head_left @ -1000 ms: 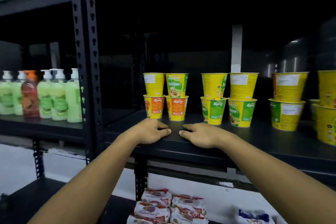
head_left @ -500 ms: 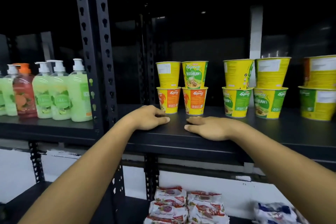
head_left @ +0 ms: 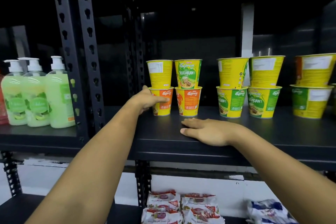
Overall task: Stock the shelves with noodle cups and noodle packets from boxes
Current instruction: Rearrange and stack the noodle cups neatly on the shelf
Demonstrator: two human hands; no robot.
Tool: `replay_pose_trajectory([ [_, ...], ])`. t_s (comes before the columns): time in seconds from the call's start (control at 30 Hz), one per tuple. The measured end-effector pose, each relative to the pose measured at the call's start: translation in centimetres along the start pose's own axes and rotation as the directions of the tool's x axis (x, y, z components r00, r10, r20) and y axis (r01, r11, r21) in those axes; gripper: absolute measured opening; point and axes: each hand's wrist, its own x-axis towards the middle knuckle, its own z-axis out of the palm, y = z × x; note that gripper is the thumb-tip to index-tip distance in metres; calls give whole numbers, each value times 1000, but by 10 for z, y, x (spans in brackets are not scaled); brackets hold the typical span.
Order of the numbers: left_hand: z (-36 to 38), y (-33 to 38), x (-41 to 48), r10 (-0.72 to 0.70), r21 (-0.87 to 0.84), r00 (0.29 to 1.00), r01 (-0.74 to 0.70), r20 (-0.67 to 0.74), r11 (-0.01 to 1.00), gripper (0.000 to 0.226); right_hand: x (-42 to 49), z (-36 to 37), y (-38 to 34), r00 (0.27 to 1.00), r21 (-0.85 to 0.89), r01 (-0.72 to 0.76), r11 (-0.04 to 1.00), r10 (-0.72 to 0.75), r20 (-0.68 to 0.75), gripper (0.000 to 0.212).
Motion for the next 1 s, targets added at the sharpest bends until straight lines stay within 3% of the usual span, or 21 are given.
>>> replay_pose_trajectory([
  [0.2,4,-6,11,7,-150,1000,-5,13,989,89,4,0,3,1000,22,3,1000,-3,-10,65],
  [0.43,0,-8,-9,55,-84,998,-58,-38,995,83,1,0,3,999,71,11,997,-8,-44,63],
  [0.67,4,-15,-55,198,40,974,-194,-113,980,91,2,2,5,995,134,16,991,-3,-99,74],
  [0.8,10,-13,-85,250,-26,968,-250,23,968,106,1,1,8,991,227,54,972,-23,-134,76],
  [1.0,4,-18,-99,264,-45,928,-262,262,964,92,1,3,16,989,485,94,869,-24,-148,51],
])
